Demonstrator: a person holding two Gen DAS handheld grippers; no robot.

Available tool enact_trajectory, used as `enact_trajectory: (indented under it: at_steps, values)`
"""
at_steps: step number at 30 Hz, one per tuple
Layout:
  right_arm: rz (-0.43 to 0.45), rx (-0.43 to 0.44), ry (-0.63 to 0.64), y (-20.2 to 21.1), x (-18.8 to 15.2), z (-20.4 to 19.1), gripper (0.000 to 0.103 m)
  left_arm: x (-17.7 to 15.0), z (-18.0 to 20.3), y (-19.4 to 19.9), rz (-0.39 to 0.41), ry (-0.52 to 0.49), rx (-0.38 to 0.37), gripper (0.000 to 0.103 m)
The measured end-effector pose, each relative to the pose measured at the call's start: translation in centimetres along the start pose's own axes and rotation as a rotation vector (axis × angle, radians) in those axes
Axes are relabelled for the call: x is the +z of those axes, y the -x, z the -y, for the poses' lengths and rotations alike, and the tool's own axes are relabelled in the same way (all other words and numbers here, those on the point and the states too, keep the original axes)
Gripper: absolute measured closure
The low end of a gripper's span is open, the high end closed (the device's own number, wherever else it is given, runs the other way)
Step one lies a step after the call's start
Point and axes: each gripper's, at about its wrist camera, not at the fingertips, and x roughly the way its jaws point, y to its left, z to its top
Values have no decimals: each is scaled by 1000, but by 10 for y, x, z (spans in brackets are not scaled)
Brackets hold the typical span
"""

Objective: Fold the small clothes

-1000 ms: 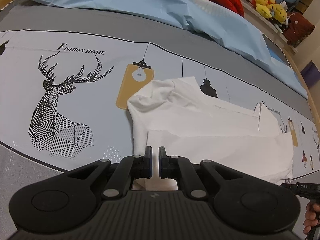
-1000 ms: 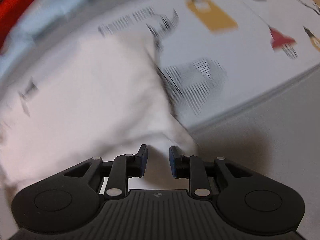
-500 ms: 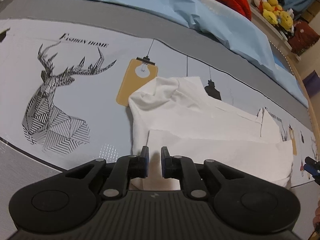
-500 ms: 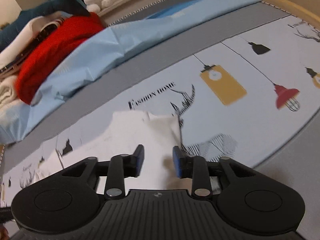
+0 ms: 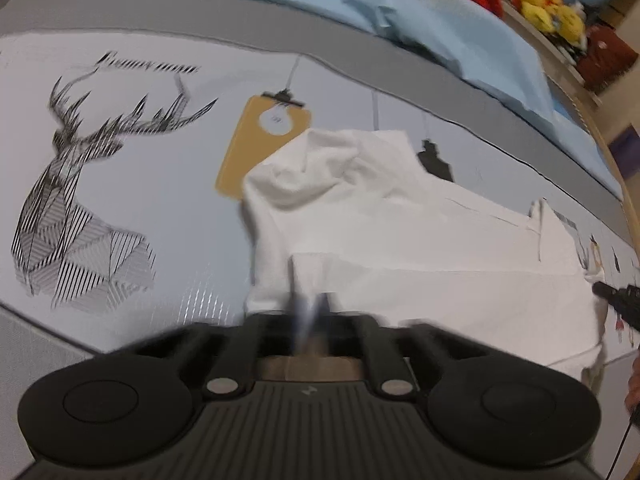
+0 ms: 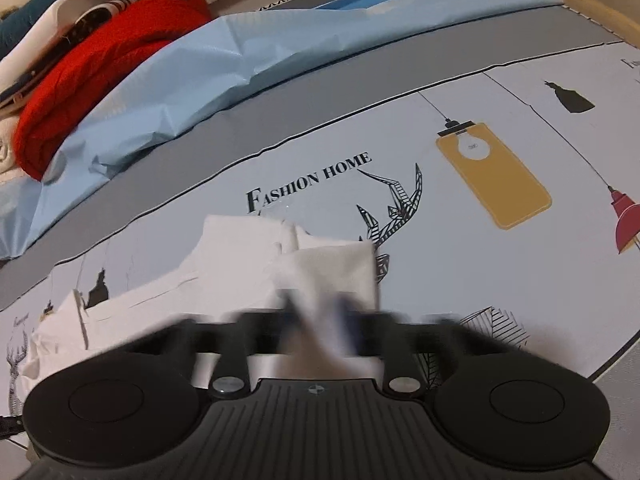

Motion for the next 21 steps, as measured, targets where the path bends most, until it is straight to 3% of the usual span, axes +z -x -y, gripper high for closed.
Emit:
enact_trajectory:
  at_steps: [5, 7, 8, 9, 10, 13, 19, 21]
  values:
    - [155, 53, -72, 27, 12, 3, 99, 13, 7, 33, 204, -19, -40, 100]
    - [166, 53, -51, 29, 14, 1, 92, 14, 13, 39, 268, -43, 1, 99]
    - [142, 27, -43, 26, 14, 1, 85, 14, 14, 39, 267, -52, 37, 98]
    - [107, 0, -43, 23, 13, 4, 68, 15, 14, 36, 241, -53, 63, 96]
    - [86, -13, -43, 22, 11, 7, 59, 15, 12, 33, 211, -43, 67, 96]
    - [77, -22, 24, 32, 7, 13, 59, 14, 8, 32, 191, -31, 56, 96]
    - [7, 119, 281, 51, -12, 1, 61, 12, 0, 36, 178, 1, 15, 96]
    - [-12, 105, 392, 51, -28, -8, 61, 11, -5, 34, 162, 51, -7, 96]
